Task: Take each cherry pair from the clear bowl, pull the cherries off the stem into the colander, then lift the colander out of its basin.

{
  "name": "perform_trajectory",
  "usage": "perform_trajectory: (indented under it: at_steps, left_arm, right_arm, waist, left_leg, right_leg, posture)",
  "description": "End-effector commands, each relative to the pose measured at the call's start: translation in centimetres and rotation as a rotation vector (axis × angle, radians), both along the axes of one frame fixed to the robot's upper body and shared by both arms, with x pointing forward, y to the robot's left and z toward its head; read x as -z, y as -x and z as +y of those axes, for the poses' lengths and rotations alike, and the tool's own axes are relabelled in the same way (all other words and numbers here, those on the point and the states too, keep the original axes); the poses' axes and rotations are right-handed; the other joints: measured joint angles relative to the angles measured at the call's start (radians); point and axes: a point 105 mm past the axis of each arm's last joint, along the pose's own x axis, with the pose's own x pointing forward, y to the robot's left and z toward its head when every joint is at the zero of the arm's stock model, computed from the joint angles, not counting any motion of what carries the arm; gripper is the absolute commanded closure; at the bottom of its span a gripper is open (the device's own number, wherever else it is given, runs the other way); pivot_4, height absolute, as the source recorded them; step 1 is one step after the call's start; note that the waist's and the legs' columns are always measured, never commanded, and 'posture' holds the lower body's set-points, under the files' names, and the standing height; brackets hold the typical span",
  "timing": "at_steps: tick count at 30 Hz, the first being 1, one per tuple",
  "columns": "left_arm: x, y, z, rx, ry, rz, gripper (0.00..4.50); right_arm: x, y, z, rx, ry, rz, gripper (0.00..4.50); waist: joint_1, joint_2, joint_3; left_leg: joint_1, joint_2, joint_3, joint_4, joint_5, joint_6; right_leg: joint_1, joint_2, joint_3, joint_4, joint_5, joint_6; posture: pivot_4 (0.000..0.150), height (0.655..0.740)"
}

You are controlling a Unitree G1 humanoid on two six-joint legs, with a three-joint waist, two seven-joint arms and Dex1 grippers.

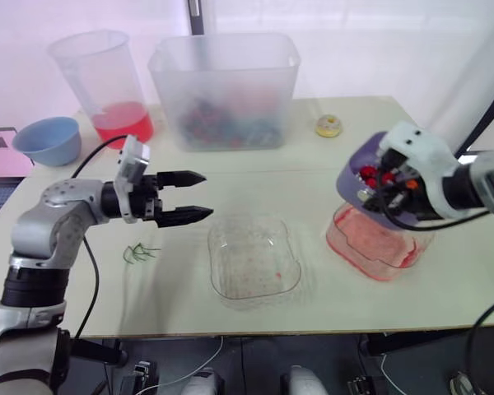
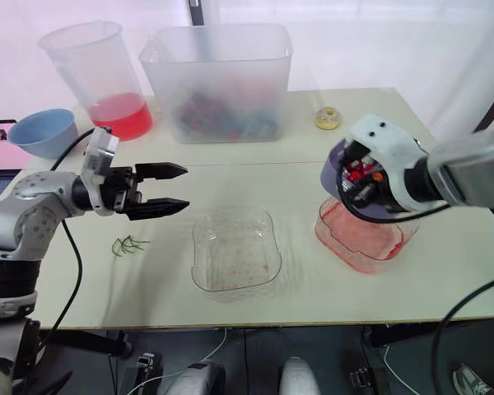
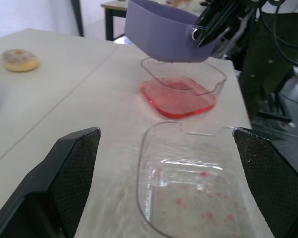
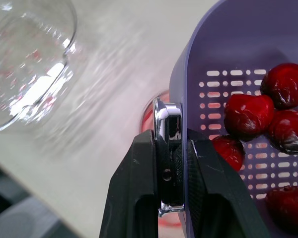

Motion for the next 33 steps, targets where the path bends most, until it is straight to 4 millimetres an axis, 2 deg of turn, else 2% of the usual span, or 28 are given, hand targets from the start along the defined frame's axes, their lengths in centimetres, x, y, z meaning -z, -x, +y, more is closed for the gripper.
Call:
perform_trajectory:
  at_steps: [1,3,6,13,17,22,31,32,33]
  left_arm:
    - [-0.9,0.6,0.7,-0.045,0.003,-0.071,0.0]
    - [-0.8,1.1,1.1,-0.079,0.011,-0.075,0.0]
    - [-0.5,2.0,1.6,-0.13,0.013,-0.078,0.0]
    - [0.0,3.8,2.6,-0.232,0.012,-0.076,0.0]
    - [-0.3,4.4,2.6,-0.27,0.011,-0.096,0.0]
    - [-0.4,4.8,2.5,-0.279,0.007,-0.093,0.0]
    - [-0.6,4.5,2.6,-0.282,-0.003,-0.094,0.0]
    - [-0.6,4.4,2.5,-0.277,-0.002,-0.093,0.0]
    - [-0.6,4.4,2.4,-0.274,-0.001,-0.092,0.0]
  right_arm:
    - [-1.2,-3.2,0.5,-0.033,0.035,-0.09,4.29]
    - [-1.1,-5.4,1.5,-0.093,0.07,-0.109,4.29]
    - [-0.6,-7.5,3.5,-0.208,0.108,-0.096,4.29]
    - [2.1,-10.2,5.8,-0.374,0.208,-0.026,4.29]
    - [4.5,-10.0,6.8,-0.469,0.228,0.065,4.29]
    - [7.2,-10.5,7.2,-0.521,0.244,0.125,4.29]
    - [8.7,-9.2,7.2,-0.591,0.225,0.217,4.29]
    - [8.5,-9.2,7.1,-0.592,0.219,0.212,3.26]
    - [8.3,-9.2,7.1,-0.592,0.215,0.207,3.0]
  waist:
    - [0.0,0.0,0.0]
    - [-0.002,0.0,0.0]
    - [-0.007,0.0,0.0]
    - [-0.018,0.0,0.0]
    - [-0.02,0.0,0.0]
    - [-0.023,0.0,0.0]
    - [-0.023,0.001,-0.001]
    - [-0.022,0.001,-0.001]
    - [-0.022,0.0,-0.001]
  left_leg:
    - [0.0,0.0,0.0,0.0,0.0,0.0]
    - [0.0,0.0,0.0,0.0,0.0,-0.001]
    - [-0.002,0.0,0.0,-0.001,0.001,-0.001]
    - [-0.014,0.0,-0.002,0.002,0.003,-0.006]
    - [-0.014,0.0,-0.003,0.001,0.004,-0.007]
    - [-0.013,0.0,-0.003,0.001,0.004,-0.007]
    - [-0.013,0.0,-0.003,0.001,0.004,-0.008]
    - [-0.013,0.0,-0.003,0.001,0.004,-0.008]
    - [-0.013,0.0,-0.003,0.001,0.004,-0.008]
  right_leg:
    - [0.0,0.0,0.0,0.0,0.0,0.0]
    - [-0.001,0.0,0.001,0.0,0.0,0.0]
    - [-0.004,0.0,0.002,0.001,0.0,0.0]
    - [-0.016,-0.002,0.001,0.004,0.0,0.0]
    - [-0.016,-0.002,0.0,0.005,0.0,0.0]
    - [-0.015,-0.002,0.0,0.005,0.0,0.0]
    - [-0.015,-0.002,0.0,0.005,0.0,0.0]
    - [-0.015,-0.002,0.0,0.005,0.0,0.0]
    - [-0.015,-0.002,0.0,0.005,0.0,0.0]
  posture:
    - [0.15,0.74]
    - [0.15,0.74]
    - [0.15,0.74]
    - [0.15,0.74]
    - [0.15,0.74]
    - [0.15,0.74]
    - [0.15,0.74]
    - [0.15,0.74]
    - [0.15,0.74]
